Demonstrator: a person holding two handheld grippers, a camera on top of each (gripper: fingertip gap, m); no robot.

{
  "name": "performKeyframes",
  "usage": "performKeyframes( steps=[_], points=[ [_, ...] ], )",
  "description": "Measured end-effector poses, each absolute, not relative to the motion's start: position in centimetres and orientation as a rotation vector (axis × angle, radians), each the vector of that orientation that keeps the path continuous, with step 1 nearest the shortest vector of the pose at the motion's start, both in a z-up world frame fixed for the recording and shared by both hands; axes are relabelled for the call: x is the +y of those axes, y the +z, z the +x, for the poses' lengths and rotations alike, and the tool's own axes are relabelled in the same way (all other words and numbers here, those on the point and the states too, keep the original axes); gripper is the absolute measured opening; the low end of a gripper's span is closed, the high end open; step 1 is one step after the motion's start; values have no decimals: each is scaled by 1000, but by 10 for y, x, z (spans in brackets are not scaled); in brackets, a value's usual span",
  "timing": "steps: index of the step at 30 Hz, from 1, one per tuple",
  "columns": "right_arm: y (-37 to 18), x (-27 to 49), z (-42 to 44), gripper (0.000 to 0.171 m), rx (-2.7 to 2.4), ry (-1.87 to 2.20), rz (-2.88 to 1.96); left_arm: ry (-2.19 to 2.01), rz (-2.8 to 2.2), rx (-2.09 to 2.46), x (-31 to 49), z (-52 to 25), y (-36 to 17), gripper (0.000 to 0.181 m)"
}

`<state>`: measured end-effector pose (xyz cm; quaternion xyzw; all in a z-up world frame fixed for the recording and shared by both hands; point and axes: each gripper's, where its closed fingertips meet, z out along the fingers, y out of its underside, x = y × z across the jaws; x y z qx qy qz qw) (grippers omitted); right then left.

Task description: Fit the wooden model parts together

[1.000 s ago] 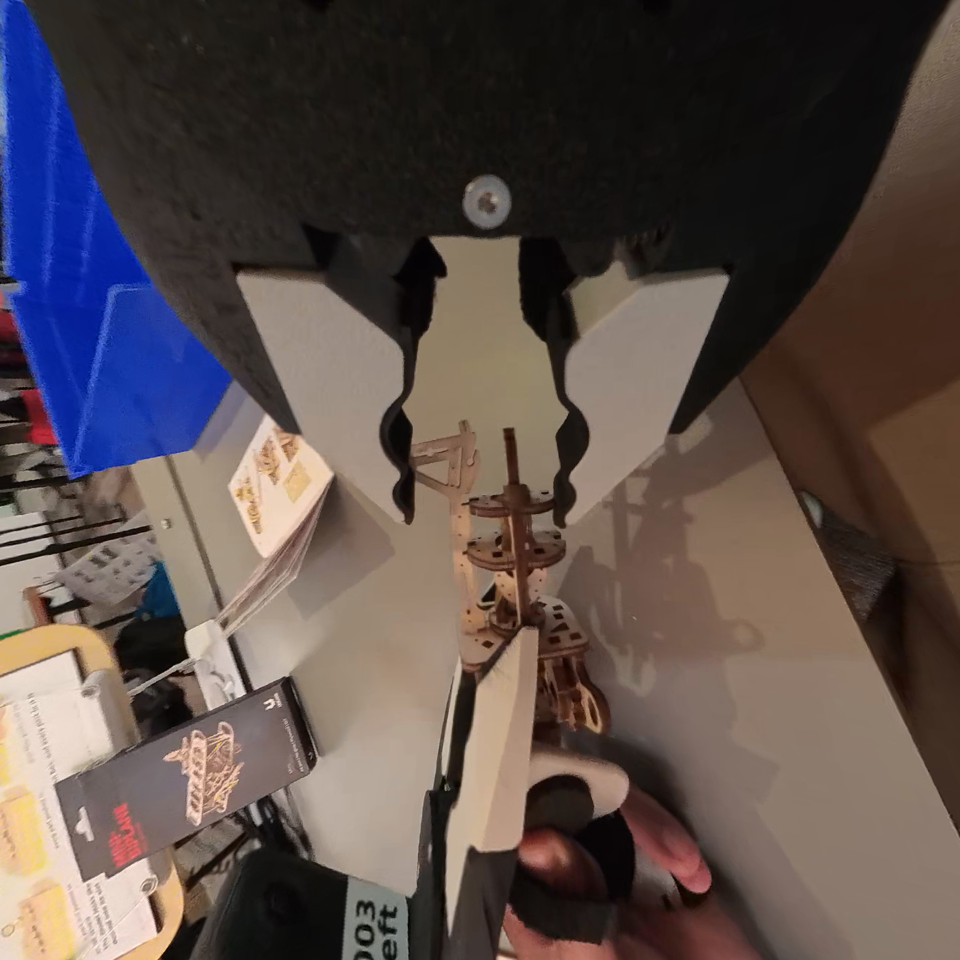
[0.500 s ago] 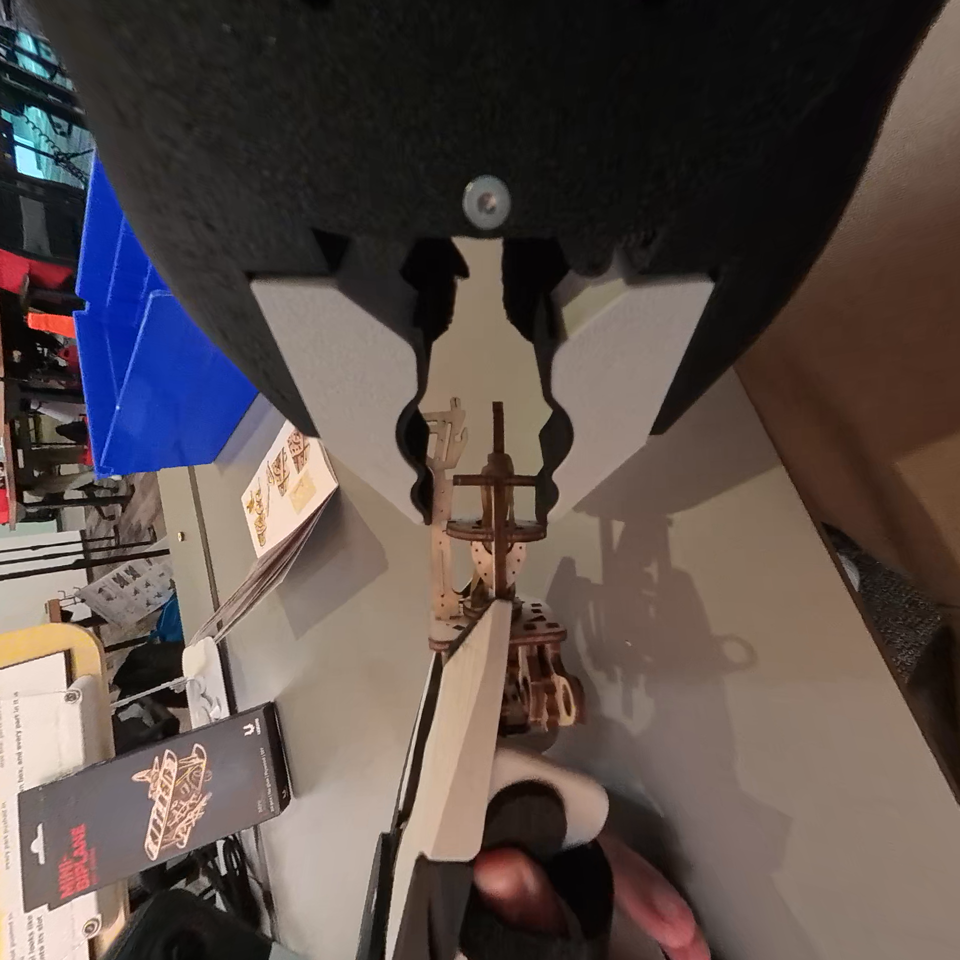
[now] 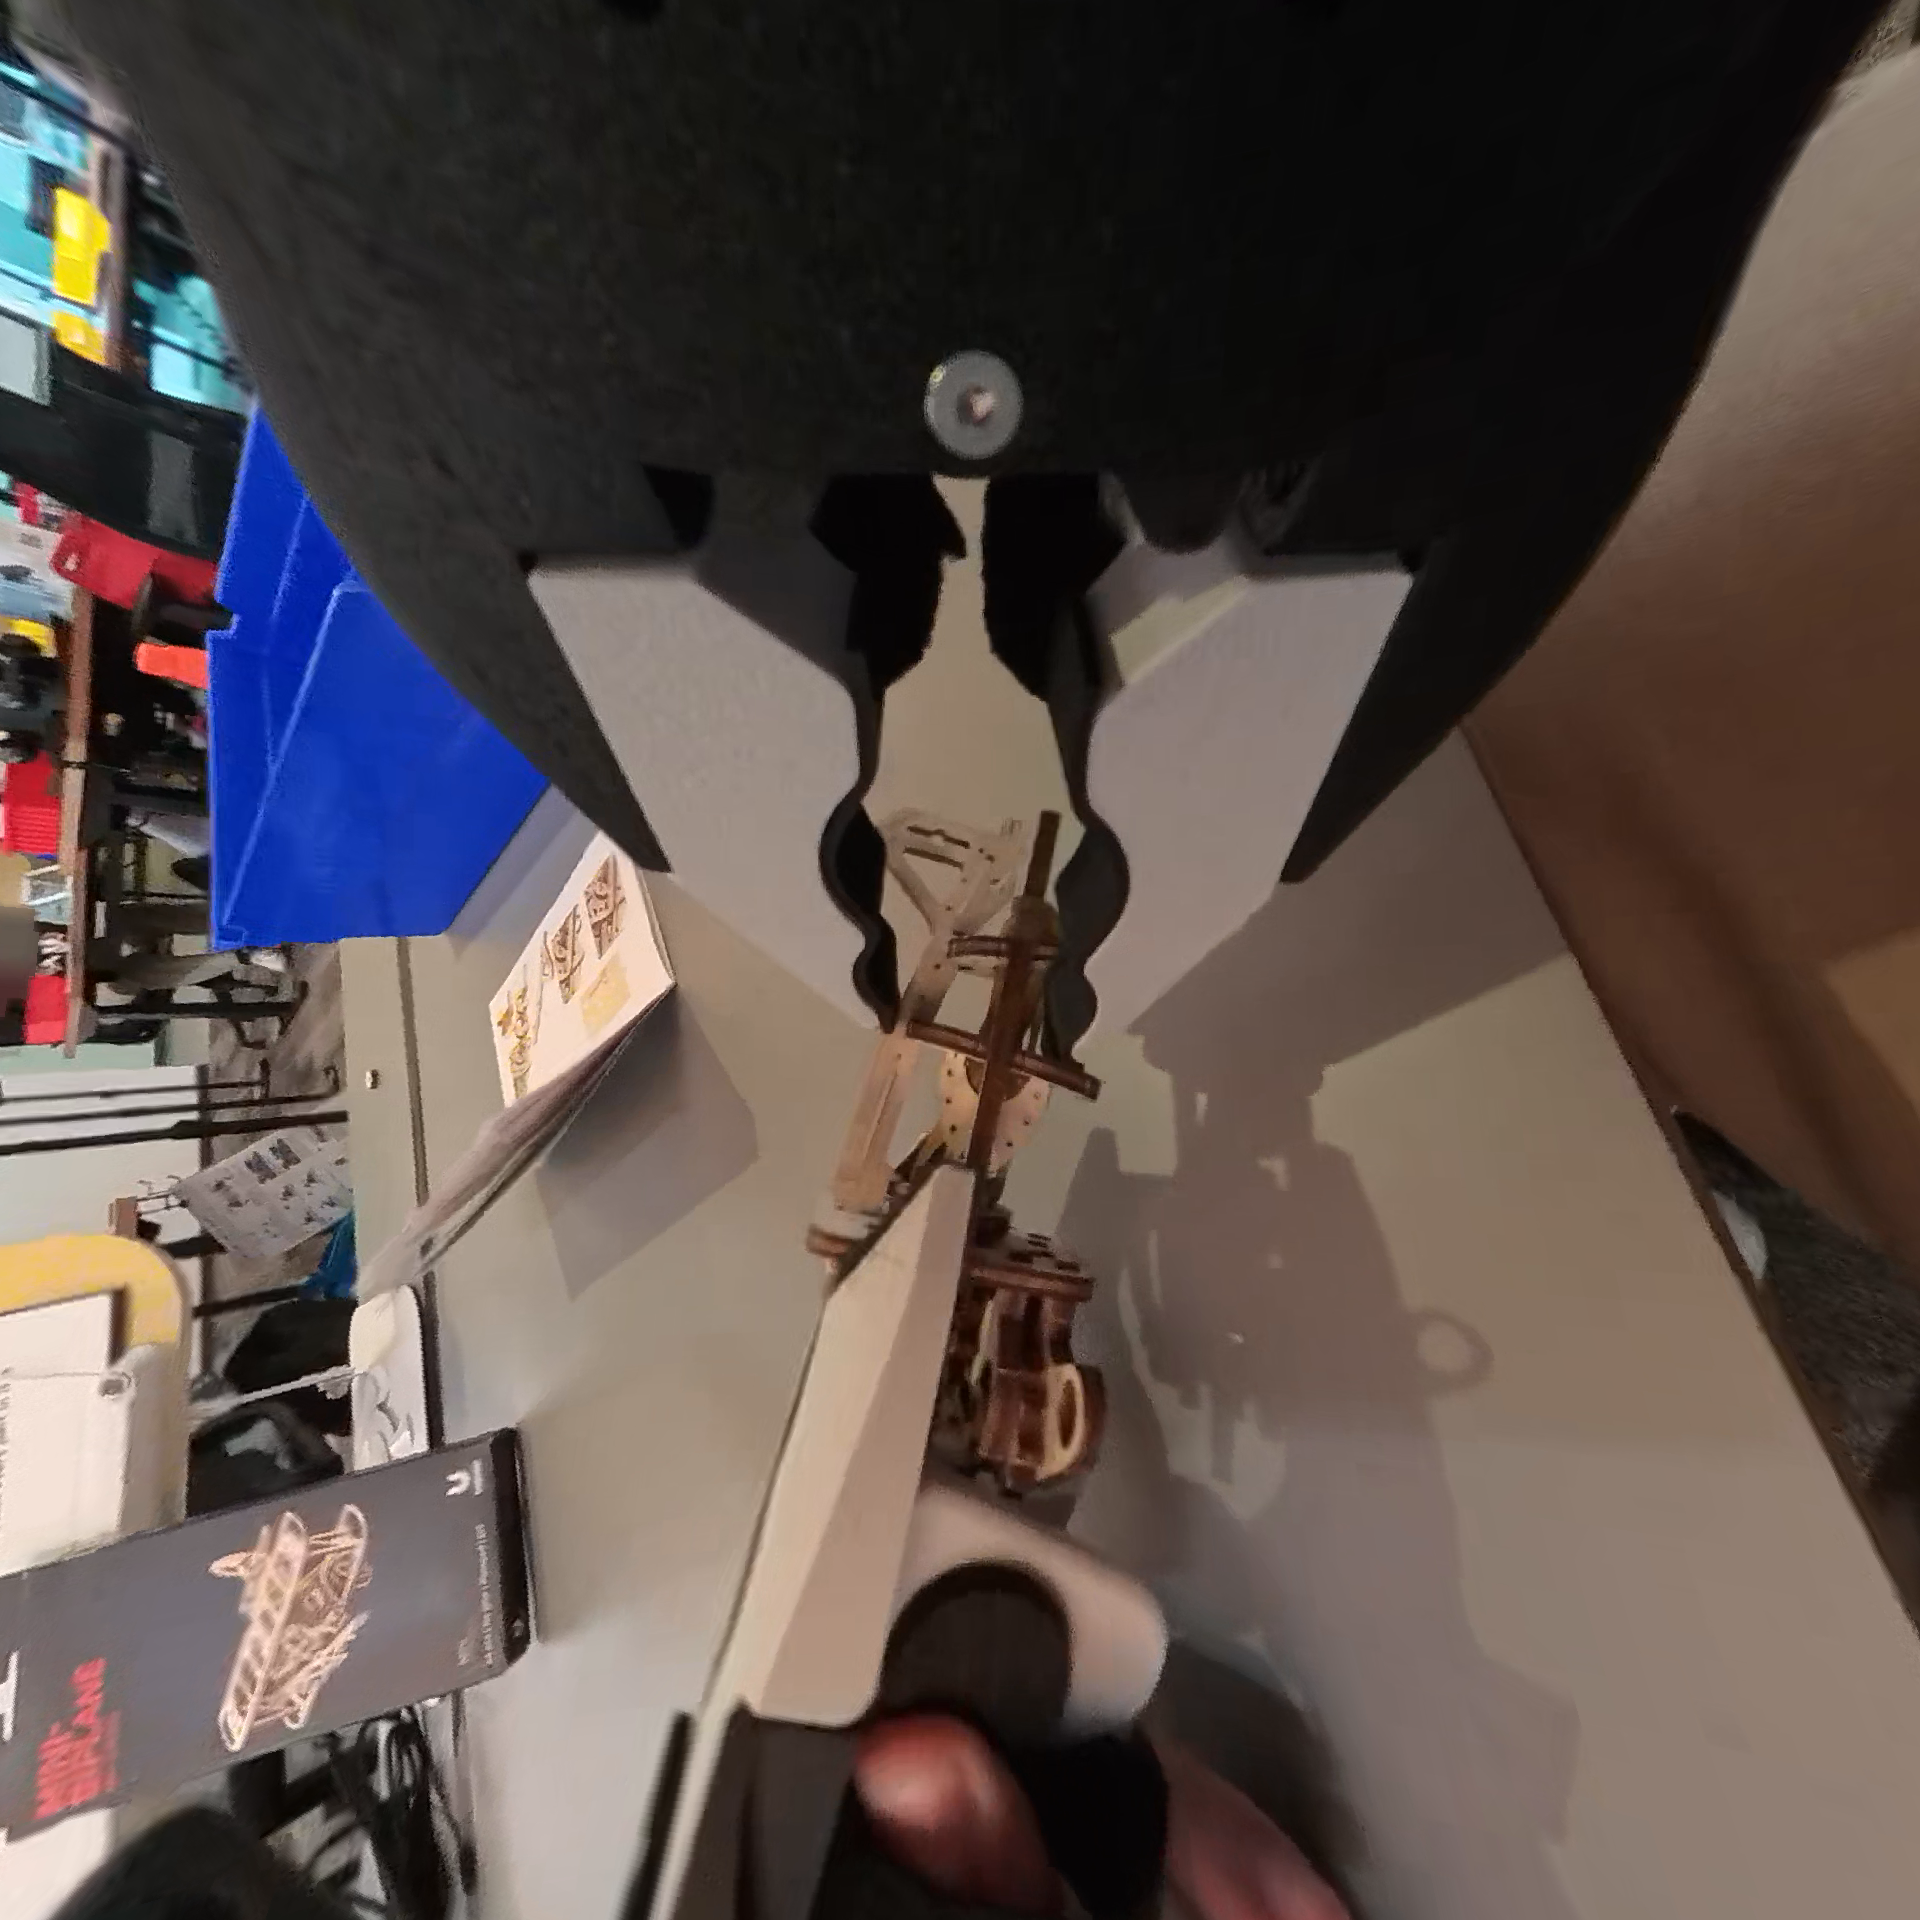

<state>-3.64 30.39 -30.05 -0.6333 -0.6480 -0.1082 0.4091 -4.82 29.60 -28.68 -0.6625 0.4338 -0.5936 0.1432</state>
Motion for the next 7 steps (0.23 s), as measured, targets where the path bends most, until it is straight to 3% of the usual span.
performKeyframes(
  steps=[1,7],
  points=[
    [-297,306,-36,28,-1608,-265,-1594,-1722,-1896,1231,298,-48,-284,40],
    [-290,308,-36,35,-1513,-201,-1602,-1727,-1867,1224,299,-50,-280,40]
  ],
)
